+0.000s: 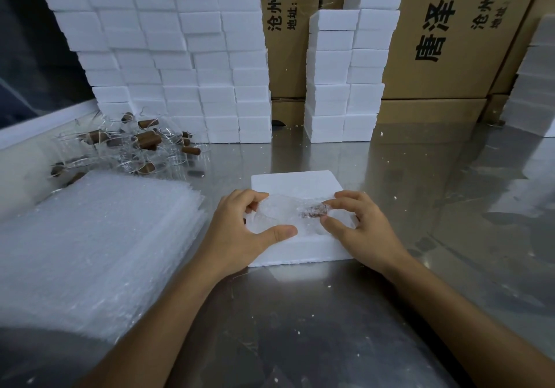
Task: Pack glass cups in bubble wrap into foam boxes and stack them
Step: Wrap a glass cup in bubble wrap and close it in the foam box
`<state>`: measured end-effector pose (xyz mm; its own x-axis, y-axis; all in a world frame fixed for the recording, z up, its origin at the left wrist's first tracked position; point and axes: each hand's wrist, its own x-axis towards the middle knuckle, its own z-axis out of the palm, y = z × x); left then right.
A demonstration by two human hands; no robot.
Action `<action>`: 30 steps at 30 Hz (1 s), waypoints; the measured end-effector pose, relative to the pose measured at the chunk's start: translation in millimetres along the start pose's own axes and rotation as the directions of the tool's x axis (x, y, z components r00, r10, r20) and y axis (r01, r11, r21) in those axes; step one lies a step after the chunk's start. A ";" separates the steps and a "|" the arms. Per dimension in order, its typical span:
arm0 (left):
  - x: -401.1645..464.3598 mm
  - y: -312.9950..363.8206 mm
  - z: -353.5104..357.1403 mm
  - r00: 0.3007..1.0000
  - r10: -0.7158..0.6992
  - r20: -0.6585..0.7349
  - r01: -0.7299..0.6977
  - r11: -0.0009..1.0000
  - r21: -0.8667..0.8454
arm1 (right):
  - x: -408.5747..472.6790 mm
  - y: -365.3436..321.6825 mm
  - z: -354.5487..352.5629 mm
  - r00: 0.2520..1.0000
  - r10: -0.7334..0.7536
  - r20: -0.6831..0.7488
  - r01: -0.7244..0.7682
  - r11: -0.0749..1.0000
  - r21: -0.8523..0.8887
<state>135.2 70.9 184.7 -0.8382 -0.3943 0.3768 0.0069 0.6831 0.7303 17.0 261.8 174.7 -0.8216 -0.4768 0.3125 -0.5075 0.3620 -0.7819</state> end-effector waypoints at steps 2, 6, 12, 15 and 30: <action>0.1 -1.0 0.0 1.000 0.003 -0.002 -0.003 1.000 -0.002 | -0.3 -0.1 0.4 1.000 -0.001 -0.005 0.001 1.000 0.004; 1.6 -4.6 -1.5 1.000 -0.004 0.011 0.004 0.999 -0.042 | -1.1 -0.9 0.5 0.999 0.024 -0.030 -0.023 0.998 0.053; 7.0 -13.1 1.0 0.969 -0.244 -0.040 0.228 0.944 -0.240 | 2.8 -2.3 -9.8 0.980 0.199 0.004 -0.188 0.920 0.343; 6.7 -16.3 2.7 0.963 -0.268 -0.002 0.255 0.920 -0.297 | 2.5 -3.1 -11.9 0.982 0.177 0.064 -0.188 0.902 0.390; 8.9 13.3 -19.0 0.929 -0.100 -0.356 -0.179 0.722 -0.668 | 2.1 -23.5 -26.1 0.949 0.028 -0.313 0.195 0.730 0.656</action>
<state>138.1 64.8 208.6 -0.5850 -0.6535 0.4803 0.5191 0.1533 0.8409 20.4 273.2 207.7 -0.8755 -0.1914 0.4436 -0.3600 -0.3539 -0.8632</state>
